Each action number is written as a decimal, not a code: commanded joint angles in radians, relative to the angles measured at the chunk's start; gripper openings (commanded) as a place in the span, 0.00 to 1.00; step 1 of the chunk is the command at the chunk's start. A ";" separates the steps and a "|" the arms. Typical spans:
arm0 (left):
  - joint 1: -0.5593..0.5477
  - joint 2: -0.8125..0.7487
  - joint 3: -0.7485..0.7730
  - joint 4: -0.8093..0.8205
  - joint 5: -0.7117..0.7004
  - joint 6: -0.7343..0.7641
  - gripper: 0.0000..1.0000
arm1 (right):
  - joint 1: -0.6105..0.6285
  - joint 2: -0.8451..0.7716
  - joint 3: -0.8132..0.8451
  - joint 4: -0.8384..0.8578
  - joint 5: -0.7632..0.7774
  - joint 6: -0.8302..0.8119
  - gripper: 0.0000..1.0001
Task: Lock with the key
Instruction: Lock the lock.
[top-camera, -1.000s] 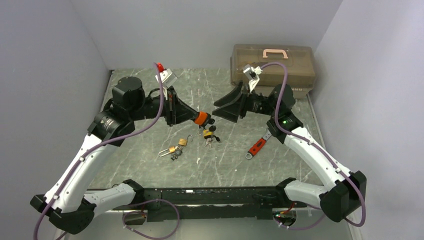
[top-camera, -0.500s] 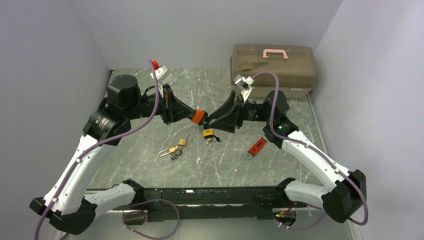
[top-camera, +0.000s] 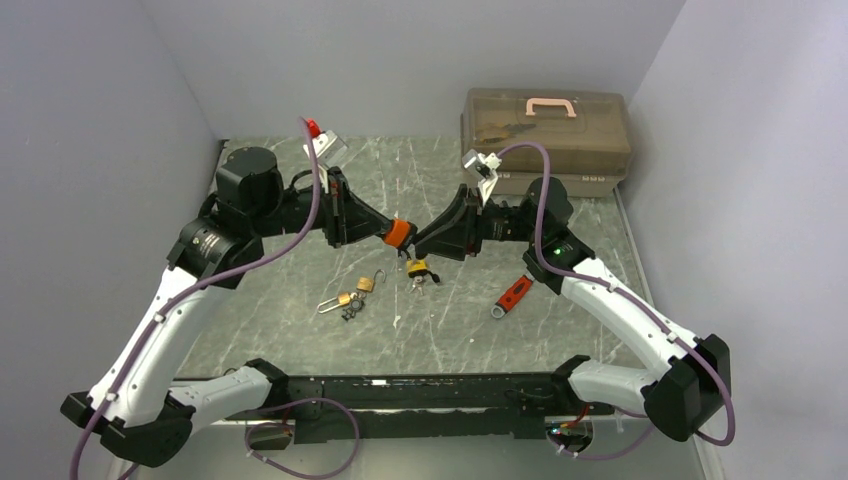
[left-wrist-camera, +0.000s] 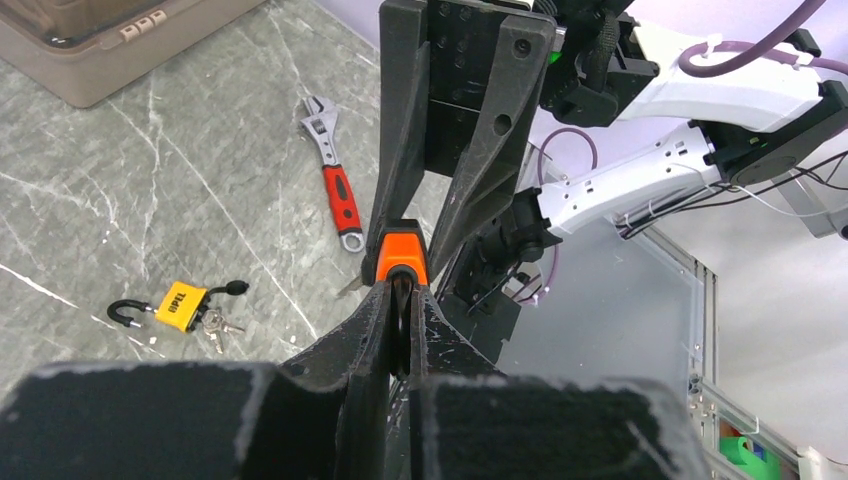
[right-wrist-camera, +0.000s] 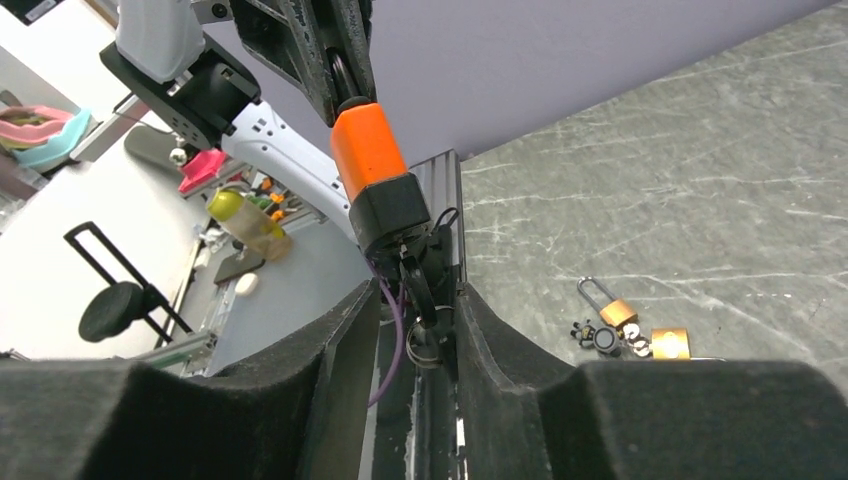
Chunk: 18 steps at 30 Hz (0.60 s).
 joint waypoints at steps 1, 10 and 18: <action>0.005 -0.001 0.051 0.057 0.022 -0.019 0.00 | 0.005 0.002 0.044 0.009 -0.006 -0.031 0.32; 0.014 0.005 0.070 0.027 0.006 0.005 0.00 | 0.005 0.002 0.033 -0.079 0.037 -0.110 0.00; 0.074 0.007 0.132 -0.057 -0.013 0.062 0.00 | -0.076 -0.023 -0.043 -0.069 0.049 -0.106 0.00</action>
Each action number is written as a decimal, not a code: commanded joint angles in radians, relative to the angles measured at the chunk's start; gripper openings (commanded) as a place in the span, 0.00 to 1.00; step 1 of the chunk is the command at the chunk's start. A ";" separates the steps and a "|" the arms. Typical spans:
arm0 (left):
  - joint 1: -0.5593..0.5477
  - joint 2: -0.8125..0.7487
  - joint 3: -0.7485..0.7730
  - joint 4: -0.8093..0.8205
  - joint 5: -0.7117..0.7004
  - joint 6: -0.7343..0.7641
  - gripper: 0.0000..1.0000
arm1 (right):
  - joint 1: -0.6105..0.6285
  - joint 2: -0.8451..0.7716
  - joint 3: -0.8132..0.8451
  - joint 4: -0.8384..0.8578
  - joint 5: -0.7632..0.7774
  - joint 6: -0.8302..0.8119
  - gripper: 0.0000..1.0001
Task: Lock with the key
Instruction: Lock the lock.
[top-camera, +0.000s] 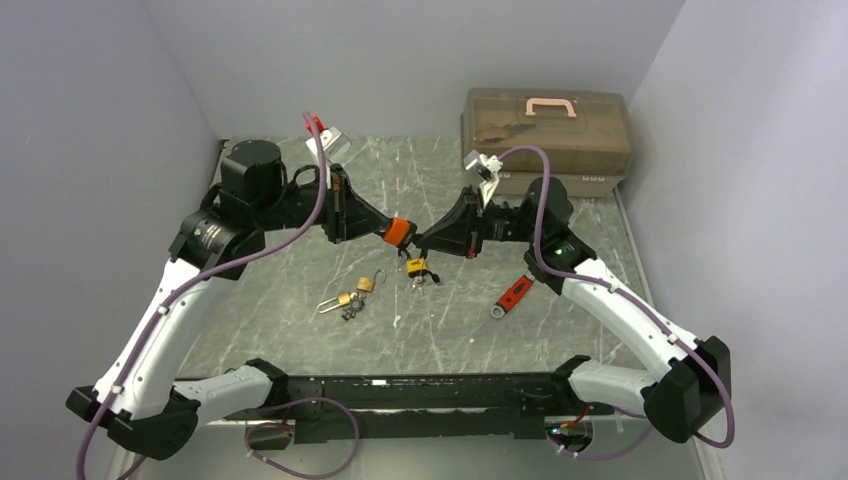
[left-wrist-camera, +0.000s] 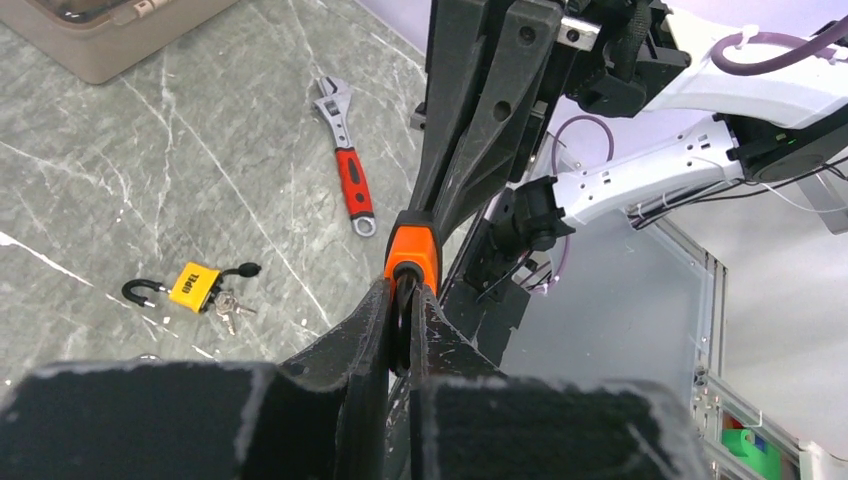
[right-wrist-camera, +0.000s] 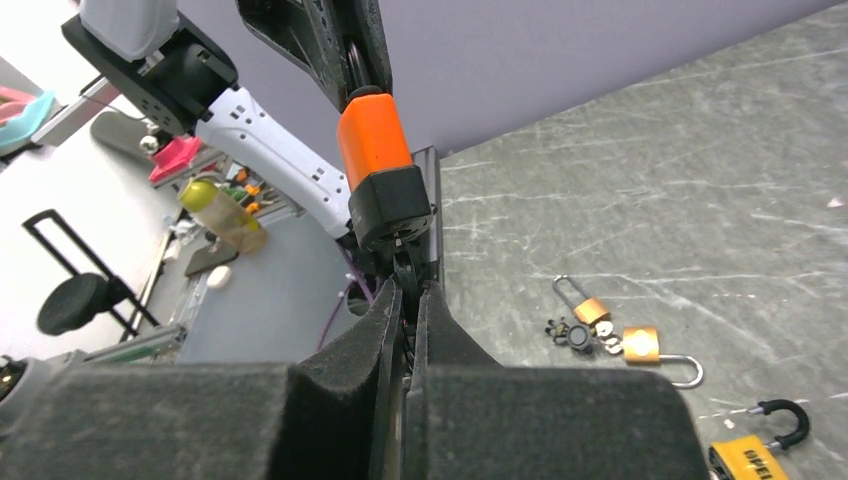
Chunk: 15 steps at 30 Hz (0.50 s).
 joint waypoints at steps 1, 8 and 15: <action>0.056 -0.026 0.093 0.006 -0.015 0.028 0.00 | -0.085 -0.026 -0.061 -0.010 0.036 -0.011 0.00; 0.099 -0.024 0.092 0.024 -0.003 0.019 0.00 | -0.128 -0.033 -0.134 0.029 0.022 0.016 0.00; 0.114 -0.011 0.040 0.065 -0.139 -0.023 0.00 | -0.148 0.000 -0.120 -0.057 0.127 -0.007 0.00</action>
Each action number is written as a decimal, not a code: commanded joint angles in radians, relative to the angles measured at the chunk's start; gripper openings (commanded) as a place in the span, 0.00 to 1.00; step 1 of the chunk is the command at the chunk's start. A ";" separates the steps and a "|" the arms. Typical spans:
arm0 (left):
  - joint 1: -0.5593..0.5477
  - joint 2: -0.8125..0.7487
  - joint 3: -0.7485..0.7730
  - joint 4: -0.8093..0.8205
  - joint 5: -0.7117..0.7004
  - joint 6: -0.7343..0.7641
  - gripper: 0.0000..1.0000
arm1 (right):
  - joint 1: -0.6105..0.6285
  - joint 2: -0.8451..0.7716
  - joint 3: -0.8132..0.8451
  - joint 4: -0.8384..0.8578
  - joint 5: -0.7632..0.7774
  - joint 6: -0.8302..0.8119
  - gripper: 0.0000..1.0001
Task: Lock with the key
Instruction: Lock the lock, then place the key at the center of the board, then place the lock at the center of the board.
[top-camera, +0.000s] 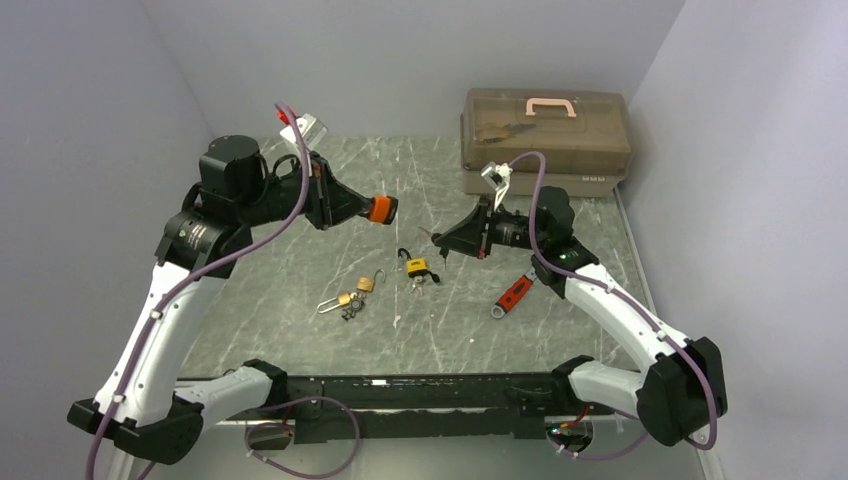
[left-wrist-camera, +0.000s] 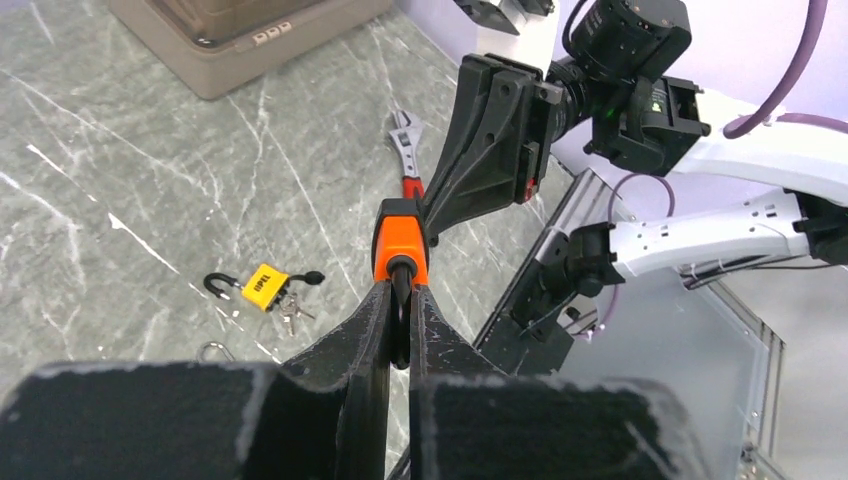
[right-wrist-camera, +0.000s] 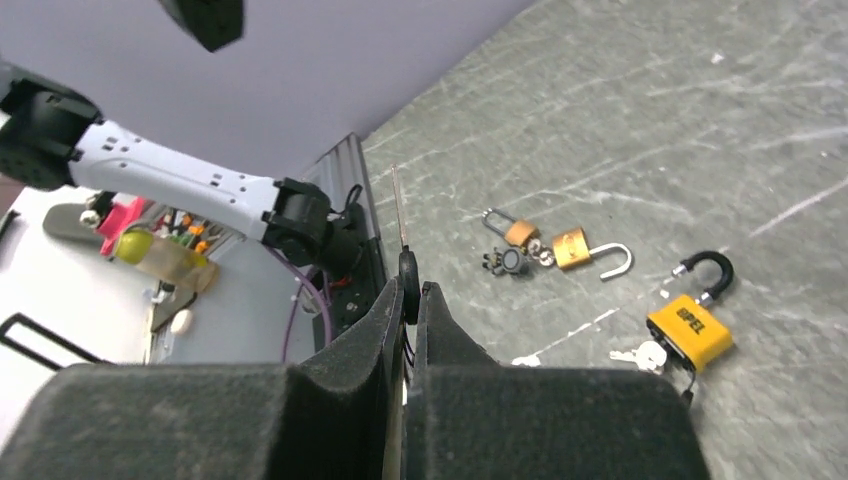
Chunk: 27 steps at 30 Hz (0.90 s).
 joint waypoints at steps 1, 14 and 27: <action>0.007 0.001 0.013 0.078 -0.140 -0.032 0.00 | -0.012 0.032 0.053 -0.080 0.126 -0.034 0.00; 0.030 0.449 -0.117 0.333 -0.465 -0.227 0.00 | 0.032 0.564 0.442 -0.376 0.812 -0.033 0.00; 0.052 0.867 0.091 0.367 -0.394 -0.228 0.00 | 0.060 0.928 0.757 -0.501 0.926 -0.034 0.00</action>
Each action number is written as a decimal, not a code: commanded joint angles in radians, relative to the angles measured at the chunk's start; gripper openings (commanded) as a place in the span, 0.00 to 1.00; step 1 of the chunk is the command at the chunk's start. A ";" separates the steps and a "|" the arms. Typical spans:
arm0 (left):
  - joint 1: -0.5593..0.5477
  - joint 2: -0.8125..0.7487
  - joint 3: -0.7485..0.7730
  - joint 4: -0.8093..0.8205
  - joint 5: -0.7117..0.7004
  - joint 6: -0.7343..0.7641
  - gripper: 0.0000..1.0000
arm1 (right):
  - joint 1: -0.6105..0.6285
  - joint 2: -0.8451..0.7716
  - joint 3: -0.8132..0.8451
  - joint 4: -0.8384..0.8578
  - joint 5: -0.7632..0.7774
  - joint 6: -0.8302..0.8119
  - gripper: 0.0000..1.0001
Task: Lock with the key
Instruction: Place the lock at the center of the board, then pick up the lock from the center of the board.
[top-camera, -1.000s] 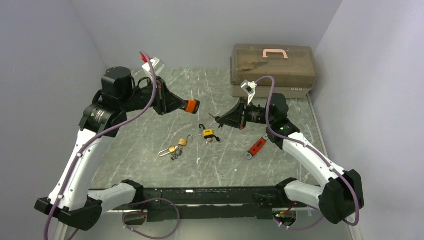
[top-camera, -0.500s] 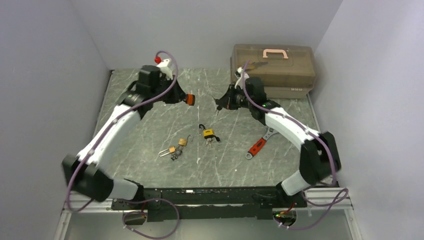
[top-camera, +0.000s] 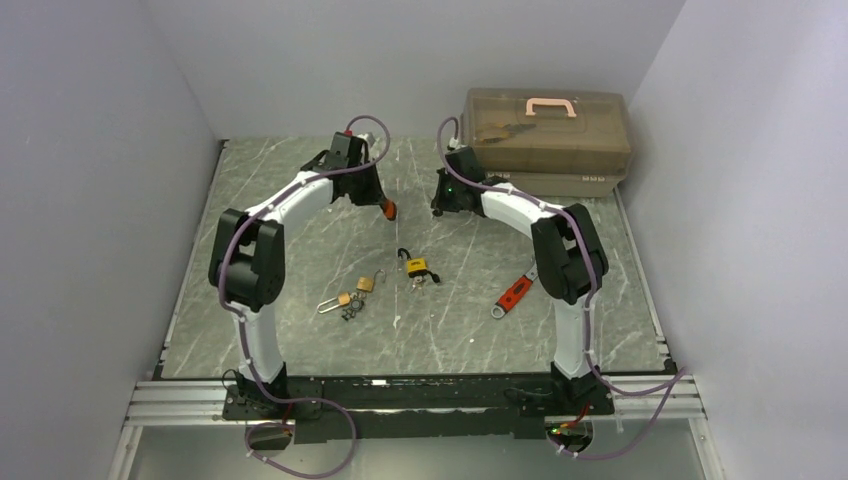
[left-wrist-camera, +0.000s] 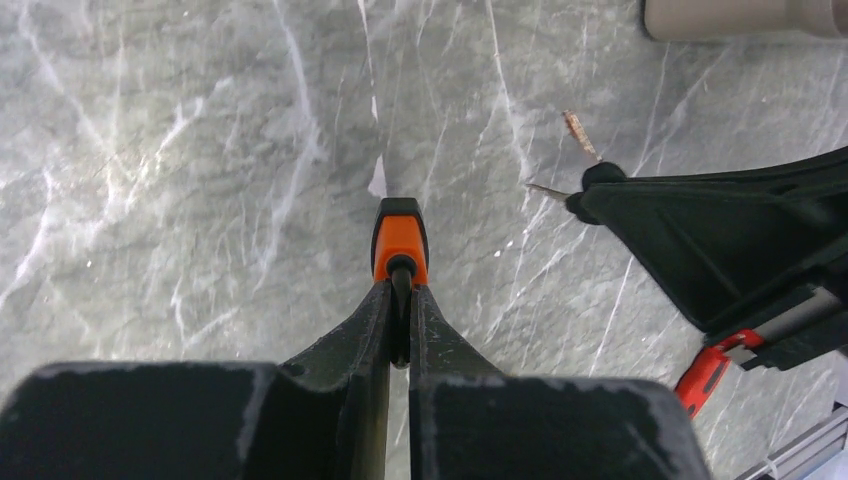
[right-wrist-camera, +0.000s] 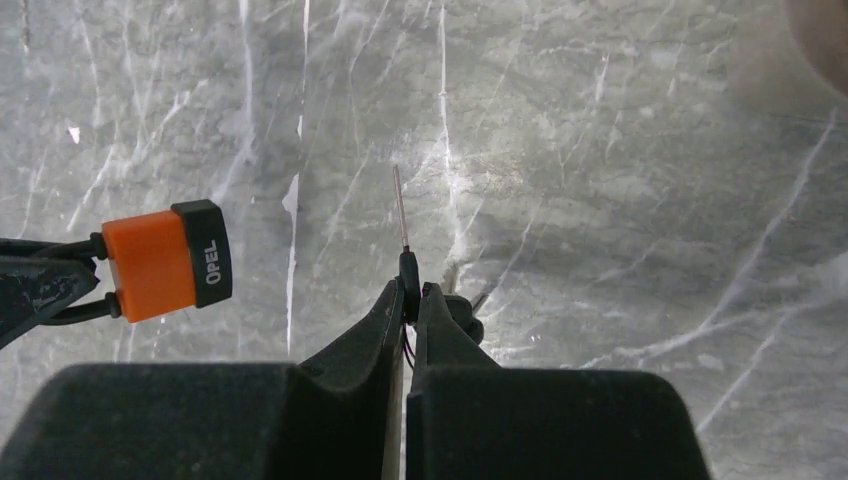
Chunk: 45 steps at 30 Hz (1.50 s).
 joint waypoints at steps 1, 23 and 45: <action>0.008 0.047 0.094 0.077 0.077 -0.027 0.00 | 0.021 0.038 0.076 -0.035 0.044 -0.007 0.00; 0.013 0.128 0.278 -0.035 0.144 0.038 0.60 | 0.050 0.060 0.175 -0.103 -0.005 -0.035 0.61; 0.014 -0.467 -0.240 -0.058 0.160 0.060 0.77 | 0.277 -0.220 -0.268 -0.090 0.169 -0.065 0.76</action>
